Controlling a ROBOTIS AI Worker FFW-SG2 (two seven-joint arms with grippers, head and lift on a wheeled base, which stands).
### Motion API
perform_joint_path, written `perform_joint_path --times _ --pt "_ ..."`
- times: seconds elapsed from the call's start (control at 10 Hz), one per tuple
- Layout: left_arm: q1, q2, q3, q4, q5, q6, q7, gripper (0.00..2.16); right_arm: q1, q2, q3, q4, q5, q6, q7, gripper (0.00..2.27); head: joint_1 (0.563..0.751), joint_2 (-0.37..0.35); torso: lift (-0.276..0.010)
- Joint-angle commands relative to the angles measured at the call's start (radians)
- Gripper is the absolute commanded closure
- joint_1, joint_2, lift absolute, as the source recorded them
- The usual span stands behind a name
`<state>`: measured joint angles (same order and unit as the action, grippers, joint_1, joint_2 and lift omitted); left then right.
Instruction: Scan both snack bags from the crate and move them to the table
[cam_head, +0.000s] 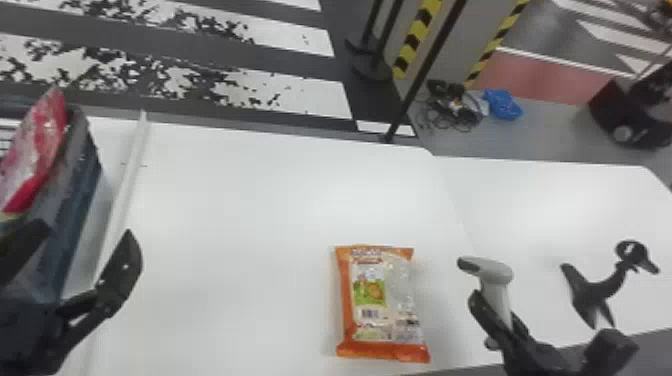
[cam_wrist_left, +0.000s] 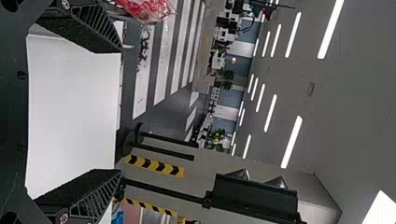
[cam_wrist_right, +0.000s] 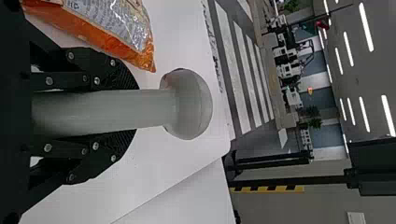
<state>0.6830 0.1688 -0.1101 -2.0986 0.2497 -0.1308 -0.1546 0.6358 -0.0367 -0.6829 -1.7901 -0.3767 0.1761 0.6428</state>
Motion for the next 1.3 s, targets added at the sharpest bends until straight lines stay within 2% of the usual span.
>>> perform_joint_path --times 0.0,0.2,0.4,0.8,1.2 --pt "-0.008 0.009 -0.005 0.002 0.008 -0.002 0.001 0.08 0.065 0.038 -0.037 -0.075 -0.07 0.047 0.001 2.24 0.695 -0.35 -0.087" --pt "-0.01 0.008 -0.005 0.009 0.013 -0.002 0.001 0.08 0.142 0.038 -0.046 -0.167 -0.137 0.09 0.028 2.24 0.695 -0.35 -0.087" --pt "-0.017 0.005 -0.005 0.014 0.014 -0.002 0.007 0.08 0.179 0.038 -0.026 -0.244 -0.134 0.188 0.06 2.24 0.695 -0.35 -0.087" --pt "-0.034 0.0 -0.017 0.02 0.014 0.02 0.009 0.08 0.235 0.038 0.135 -0.275 -0.057 0.17 0.06 2.24 0.695 -0.35 -0.087" --pt "-0.042 -0.009 -0.022 0.032 0.013 0.023 0.013 0.08 0.301 0.038 0.227 -0.325 -0.031 0.133 0.06 2.24 0.695 -0.338 -0.087"
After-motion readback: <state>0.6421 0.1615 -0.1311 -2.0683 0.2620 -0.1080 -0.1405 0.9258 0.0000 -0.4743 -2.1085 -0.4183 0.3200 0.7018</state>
